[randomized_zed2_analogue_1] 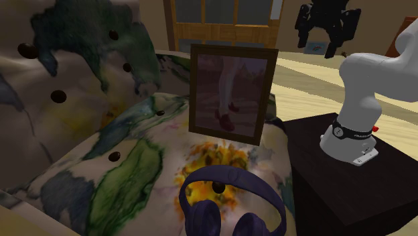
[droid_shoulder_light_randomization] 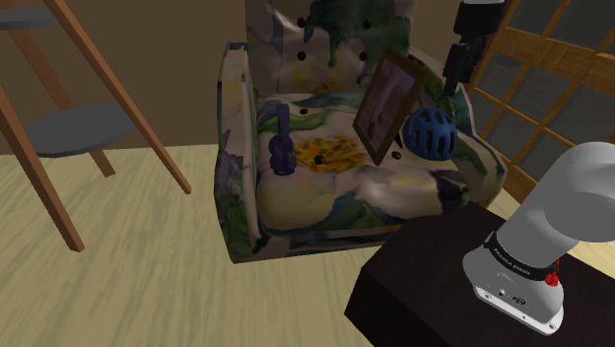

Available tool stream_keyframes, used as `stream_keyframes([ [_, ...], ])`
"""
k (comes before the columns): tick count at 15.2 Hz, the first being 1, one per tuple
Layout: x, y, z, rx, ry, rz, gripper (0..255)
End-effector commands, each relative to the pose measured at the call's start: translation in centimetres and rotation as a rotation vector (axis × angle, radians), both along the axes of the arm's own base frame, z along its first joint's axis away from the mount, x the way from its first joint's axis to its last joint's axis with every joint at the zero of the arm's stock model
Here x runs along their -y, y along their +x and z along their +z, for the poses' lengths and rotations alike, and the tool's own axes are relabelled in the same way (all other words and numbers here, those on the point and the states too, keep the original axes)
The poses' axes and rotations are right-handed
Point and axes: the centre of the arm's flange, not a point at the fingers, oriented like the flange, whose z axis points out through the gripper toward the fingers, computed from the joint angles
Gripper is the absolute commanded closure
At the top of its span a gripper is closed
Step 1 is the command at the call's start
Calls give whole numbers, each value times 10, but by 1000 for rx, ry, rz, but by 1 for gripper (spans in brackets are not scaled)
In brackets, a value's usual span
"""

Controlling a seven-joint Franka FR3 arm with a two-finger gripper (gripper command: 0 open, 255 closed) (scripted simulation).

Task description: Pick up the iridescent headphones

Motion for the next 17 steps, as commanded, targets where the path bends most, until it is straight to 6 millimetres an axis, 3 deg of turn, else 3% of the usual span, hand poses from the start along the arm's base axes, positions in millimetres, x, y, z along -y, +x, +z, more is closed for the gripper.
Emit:
stream_keyframes([
  [1, 0, 0, 0, 0, 0, 0, 0],
  [17, -138, 144, -37, 83, -17, -276, 0],
])
